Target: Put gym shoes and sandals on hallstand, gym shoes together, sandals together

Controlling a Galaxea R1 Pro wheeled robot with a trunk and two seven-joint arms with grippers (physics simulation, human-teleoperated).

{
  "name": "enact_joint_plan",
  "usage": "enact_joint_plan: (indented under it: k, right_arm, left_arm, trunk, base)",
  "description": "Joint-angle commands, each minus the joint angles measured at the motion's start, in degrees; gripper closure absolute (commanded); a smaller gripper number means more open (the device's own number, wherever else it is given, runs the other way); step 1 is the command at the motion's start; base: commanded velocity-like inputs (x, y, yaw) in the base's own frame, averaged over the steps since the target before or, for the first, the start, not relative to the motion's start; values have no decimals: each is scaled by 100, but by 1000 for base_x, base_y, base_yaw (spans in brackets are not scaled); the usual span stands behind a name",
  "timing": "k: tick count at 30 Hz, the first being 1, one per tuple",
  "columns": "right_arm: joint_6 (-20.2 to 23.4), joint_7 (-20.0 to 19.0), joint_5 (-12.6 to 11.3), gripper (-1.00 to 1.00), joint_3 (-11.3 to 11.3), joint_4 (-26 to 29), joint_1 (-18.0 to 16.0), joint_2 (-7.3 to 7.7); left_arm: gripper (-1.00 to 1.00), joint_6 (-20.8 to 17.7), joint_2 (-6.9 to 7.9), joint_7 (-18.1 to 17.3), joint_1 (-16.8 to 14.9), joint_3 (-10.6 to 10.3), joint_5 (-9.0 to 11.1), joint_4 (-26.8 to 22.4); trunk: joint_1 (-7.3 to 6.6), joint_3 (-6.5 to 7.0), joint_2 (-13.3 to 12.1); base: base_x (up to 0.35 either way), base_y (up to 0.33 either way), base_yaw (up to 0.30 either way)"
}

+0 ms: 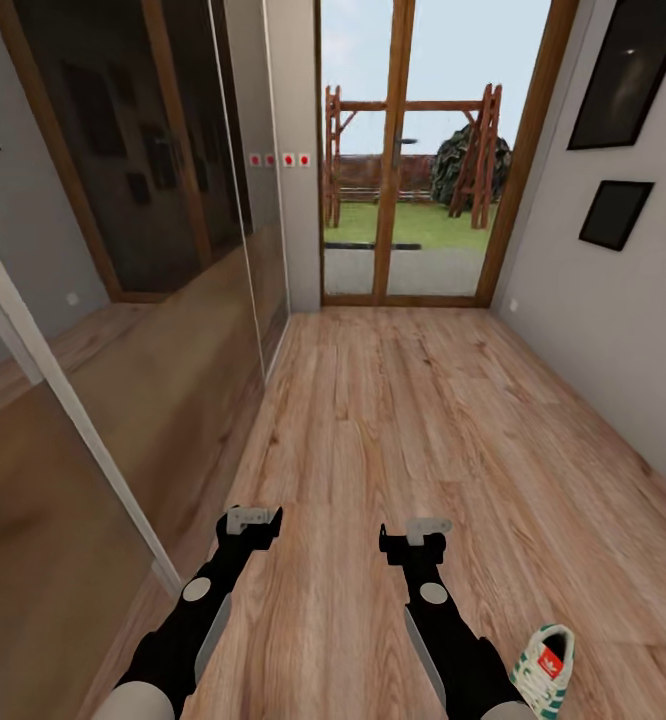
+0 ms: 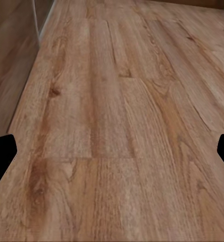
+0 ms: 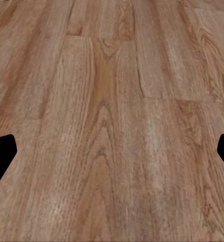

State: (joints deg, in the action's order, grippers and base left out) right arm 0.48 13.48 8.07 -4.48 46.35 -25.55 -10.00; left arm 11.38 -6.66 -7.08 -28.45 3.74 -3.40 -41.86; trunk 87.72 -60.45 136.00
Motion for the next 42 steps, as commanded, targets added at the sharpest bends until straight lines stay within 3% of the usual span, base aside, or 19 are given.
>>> enact_joint_plan:
  k: [1,42]
  right_arm:
    - [5,37,45,-100,-9,-3,-3,0]
    - [5,32,44,-100,-9,-3,-3,0]
  left_arm:
    - [-100,16,-9,-47,-3,39,-35,2]
    - [-100,22,-10,-47,-3,39,-32,4]
  trunk:
    - [0,-5,2]
    - [0,-5,2]
  base:
    - [173,123,-43]
    - [140,20,-1]
